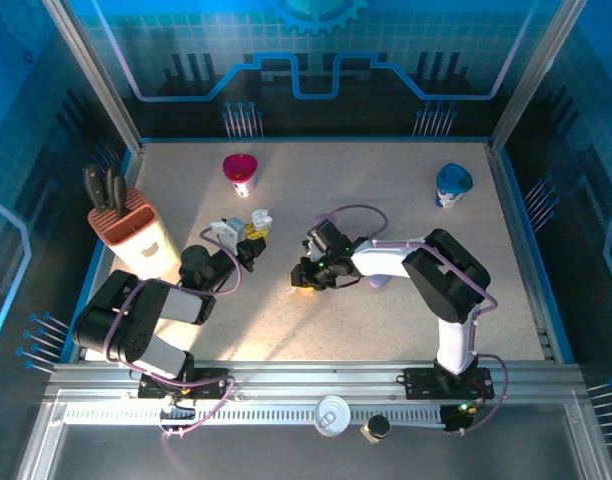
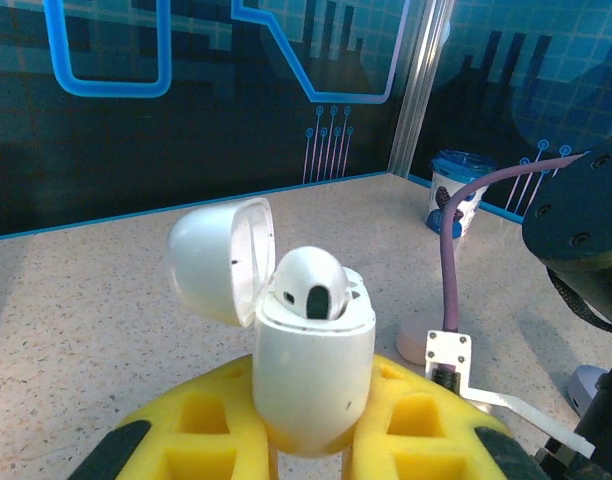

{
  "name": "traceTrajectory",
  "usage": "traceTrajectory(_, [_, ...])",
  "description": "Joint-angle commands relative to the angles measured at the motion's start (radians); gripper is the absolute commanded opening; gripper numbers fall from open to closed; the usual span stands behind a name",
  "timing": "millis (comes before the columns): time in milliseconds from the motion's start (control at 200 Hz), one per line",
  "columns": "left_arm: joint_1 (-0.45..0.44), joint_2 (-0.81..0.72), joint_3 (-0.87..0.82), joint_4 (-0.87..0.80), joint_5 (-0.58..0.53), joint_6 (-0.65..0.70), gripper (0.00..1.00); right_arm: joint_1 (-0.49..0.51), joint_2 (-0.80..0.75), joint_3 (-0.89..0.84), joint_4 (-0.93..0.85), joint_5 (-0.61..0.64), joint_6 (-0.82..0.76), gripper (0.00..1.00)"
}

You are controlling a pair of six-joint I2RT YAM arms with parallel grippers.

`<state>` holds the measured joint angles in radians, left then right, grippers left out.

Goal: Insert the wireless bluetooth earbuds into the charging case

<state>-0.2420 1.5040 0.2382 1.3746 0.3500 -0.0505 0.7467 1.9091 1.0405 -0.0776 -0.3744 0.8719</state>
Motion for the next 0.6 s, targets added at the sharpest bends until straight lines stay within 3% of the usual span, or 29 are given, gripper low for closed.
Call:
traceTrajectory(0, [0.009,-0.014,-0.012,0.027,0.030,0.014,0.06,0.026,0.055,0.029,0.006,-0.018,-0.010,0.27])
traceTrajectory(350, [0.009,-0.007,-0.009,0.027,0.045,0.014,0.07,0.023,0.126,0.070,-0.058,-0.003,-0.043,0.22])
traceTrajectory(595, [0.009,-0.001,-0.006,0.027,0.053,0.016,0.07,0.016,0.063,0.059,-0.072,0.037,-0.089,0.19])
